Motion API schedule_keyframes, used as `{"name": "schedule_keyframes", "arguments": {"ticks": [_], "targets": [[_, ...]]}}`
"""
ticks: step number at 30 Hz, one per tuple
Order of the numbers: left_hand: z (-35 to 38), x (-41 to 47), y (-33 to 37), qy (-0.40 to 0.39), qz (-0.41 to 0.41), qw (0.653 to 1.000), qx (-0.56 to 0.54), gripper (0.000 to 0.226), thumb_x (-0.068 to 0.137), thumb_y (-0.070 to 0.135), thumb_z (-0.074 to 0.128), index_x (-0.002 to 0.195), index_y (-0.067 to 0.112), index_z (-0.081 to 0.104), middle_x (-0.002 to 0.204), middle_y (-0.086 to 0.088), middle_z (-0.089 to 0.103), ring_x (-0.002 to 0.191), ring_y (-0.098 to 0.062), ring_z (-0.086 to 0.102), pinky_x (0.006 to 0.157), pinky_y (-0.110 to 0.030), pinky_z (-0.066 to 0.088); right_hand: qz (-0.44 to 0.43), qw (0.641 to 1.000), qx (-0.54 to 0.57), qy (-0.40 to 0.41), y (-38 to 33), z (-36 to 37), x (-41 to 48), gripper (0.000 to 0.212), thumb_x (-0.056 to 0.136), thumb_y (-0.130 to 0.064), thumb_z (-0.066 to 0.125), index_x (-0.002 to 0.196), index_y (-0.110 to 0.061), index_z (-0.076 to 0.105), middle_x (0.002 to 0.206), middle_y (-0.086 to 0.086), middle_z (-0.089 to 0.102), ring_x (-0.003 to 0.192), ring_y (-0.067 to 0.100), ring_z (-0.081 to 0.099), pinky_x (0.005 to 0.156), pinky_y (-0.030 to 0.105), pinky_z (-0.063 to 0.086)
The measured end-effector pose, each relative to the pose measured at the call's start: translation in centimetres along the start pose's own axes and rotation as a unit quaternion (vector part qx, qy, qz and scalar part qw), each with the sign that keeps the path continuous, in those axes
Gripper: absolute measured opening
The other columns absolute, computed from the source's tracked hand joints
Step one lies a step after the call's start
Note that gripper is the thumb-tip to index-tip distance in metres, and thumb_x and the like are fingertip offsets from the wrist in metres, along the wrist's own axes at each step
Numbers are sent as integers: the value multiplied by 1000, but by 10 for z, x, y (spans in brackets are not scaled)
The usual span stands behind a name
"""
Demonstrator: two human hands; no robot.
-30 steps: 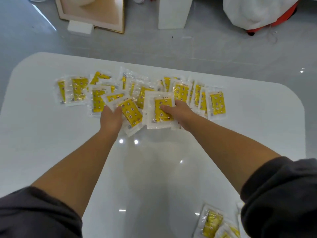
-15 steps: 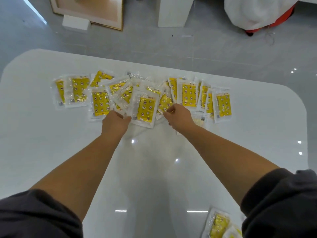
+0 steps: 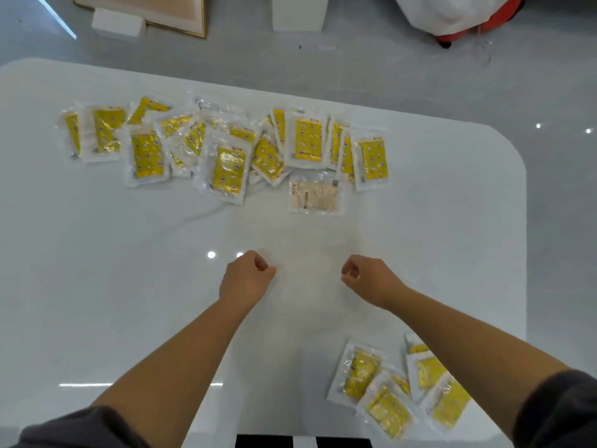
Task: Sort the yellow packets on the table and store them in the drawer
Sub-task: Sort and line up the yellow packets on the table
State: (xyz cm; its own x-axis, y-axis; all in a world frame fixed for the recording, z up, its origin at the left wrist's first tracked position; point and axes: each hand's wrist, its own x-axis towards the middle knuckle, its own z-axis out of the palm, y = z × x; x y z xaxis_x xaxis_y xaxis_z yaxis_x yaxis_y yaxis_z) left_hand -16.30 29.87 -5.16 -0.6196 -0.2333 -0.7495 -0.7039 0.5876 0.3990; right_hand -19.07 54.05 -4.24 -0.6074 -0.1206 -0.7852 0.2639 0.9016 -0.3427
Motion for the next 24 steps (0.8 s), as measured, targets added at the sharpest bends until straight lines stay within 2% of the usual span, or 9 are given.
{"name": "schedule_keyframes", "arguments": {"ticks": [6, 9, 12, 15, 18, 19, 21, 24], "targets": [[87, -57, 7, -78, 61, 994, 54, 10, 84, 29, 65, 85, 25, 57, 83, 10, 59, 80, -13, 59, 75, -30, 51, -32, 989, -128, -64, 88, 11, -42, 19, 90, -29, 56, 108, -22, 58, 107, -2, 62, 99, 18, 58, 84, 30, 47], [130, -81, 14, -117, 127, 975, 138, 23, 83, 33, 66, 101, 23, 56, 105, 5, 55, 96, -15, 56, 81, -30, 49, -93, 962, -245, -74, 125, 15, -57, 34, 88, -30, 59, 120, -25, 52, 123, -1, 52, 113, 20, 51, 92, 33, 41], [166, -99, 22, -117, 197, 936, 268, 55, 77, 46, 66, 123, 23, 46, 123, 1, 43, 112, -19, 45, 87, -31, 43, -132, 938, -311, -74, 154, 16, -66, 53, 82, -35, 65, 130, -28, 44, 133, -3, 45, 120, 20, 46, 96, 35, 38], [194, -112, 24, -116, 244, 878, 395, 85, 70, 60, 68, 137, 22, 33, 142, -5, 28, 129, -28, 30, 100, -42, 34, -172, 912, -366, -74, 175, 14, -70, 67, 79, -44, 69, 135, -27, 38, 135, -2, 43, 120, 21, 46, 96, 36, 38], [214, -117, 20, -122, 311, 792, 511, 96, 72, 66, 64, 142, 15, 20, 150, -12, 13, 139, -35, 15, 107, -55, 24, -202, 881, -423, -63, 188, 13, -70, 73, 77, -48, 71, 137, -24, 36, 133, 2, 44, 118, 24, 47, 94, 38, 39], [218, -117, 18, -116, 323, 775, 530, 97, 74, 65, 62, 141, 12, 18, 150, -13, 12, 139, -36, 15, 107, -57, 22, -212, 871, -440, -54, 192, 14, -69, 74, 76, -48, 72, 136, -22, 38, 131, 3, 46, 115, 25, 48, 93, 38, 39], [224, -117, 17, -102, 333, 765, 541, 92, 77, 64, 60, 139, 10, 19, 148, -15, 15, 137, -36, 17, 106, -58, 22, -220, 863, -454, -29, 196, 19, -66, 74, 72, -47, 76, 132, -19, 43, 125, 5, 52, 108, 26, 53, 88, 39, 41], [228, -114, 16, -73, 353, 780, 511, 80, 75, 60, 63, 128, 10, 30, 137, -15, 30, 127, -34, 31, 104, -54, 27, -210, 871, -444, -25, 196, 28, -60, 71, 74, -39, 77, 131, -15, 41, 125, 5, 52, 109, 25, 52, 90, 37, 39]]}}
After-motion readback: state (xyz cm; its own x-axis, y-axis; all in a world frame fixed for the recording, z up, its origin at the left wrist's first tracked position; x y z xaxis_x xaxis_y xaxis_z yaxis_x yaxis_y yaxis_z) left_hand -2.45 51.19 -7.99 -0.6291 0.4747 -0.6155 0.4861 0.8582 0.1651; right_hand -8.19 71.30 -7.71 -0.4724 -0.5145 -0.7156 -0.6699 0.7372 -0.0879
